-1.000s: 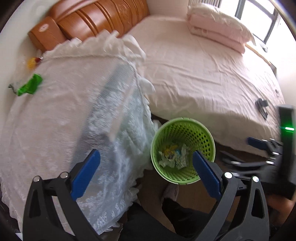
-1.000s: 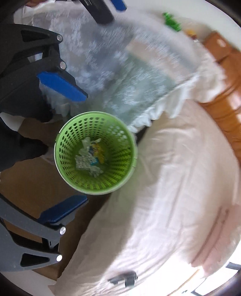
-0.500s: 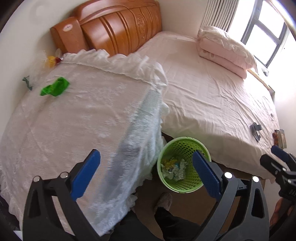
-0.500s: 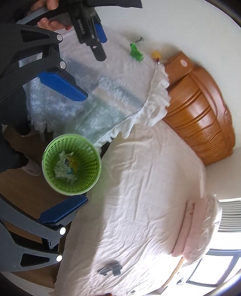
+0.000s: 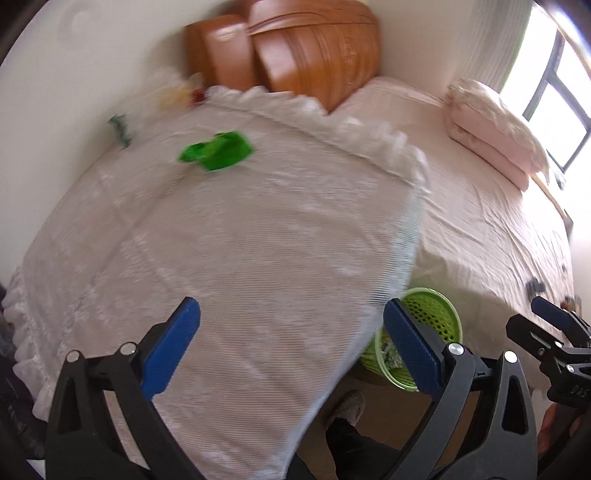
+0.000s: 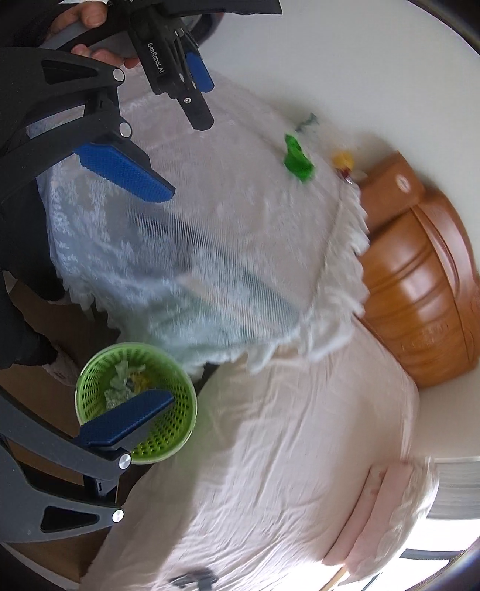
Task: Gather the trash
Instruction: 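Move both tools back over the bed toward the remaining trash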
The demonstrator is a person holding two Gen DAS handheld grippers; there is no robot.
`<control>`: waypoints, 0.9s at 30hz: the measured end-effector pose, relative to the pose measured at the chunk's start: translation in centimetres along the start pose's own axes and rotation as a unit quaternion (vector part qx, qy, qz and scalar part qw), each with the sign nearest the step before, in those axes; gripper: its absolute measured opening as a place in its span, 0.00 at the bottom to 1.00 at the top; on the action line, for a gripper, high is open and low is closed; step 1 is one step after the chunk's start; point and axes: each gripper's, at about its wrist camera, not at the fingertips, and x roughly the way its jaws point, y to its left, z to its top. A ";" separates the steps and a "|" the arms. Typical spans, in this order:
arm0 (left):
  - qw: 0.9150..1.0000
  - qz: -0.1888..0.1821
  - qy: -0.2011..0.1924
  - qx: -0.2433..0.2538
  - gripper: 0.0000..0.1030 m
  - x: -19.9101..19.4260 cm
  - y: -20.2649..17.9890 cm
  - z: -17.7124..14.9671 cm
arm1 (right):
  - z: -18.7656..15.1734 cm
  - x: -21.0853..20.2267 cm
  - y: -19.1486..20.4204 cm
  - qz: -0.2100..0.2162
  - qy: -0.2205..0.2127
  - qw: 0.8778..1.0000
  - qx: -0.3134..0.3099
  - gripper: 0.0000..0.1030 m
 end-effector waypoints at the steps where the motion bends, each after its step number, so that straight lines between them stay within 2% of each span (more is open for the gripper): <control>1: 1.000 0.004 0.001 -0.012 0.92 0.1 1.3 0.0 | 0.3 0.4 0.8 0.002 0.002 1.000 -0.009 0.98; 9: 0.996 0.035 0.000 -0.080 0.92 0.5 8.4 0.2 | 3.0 3.3 6.5 0.027 0.012 0.998 -0.063 0.98; 16: 0.991 0.046 0.002 -0.124 0.92 1.0 11.8 0.6 | 4.5 5.5 9.4 0.045 0.018 0.995 -0.090 0.98; 19: 0.990 0.053 0.001 -0.130 0.92 1.2 12.6 0.7 | 5.8 7.2 10.8 0.055 0.026 0.993 -0.101 0.98; 24: 0.989 0.063 -0.003 -0.135 0.92 1.4 14.0 1.4 | 9.7 11.2 14.8 0.081 0.020 0.989 -0.121 0.98; 27: 0.988 0.067 -0.008 -0.136 0.92 1.4 14.9 1.9 | 12.2 14.3 17.7 0.081 0.019 0.986 -0.145 0.98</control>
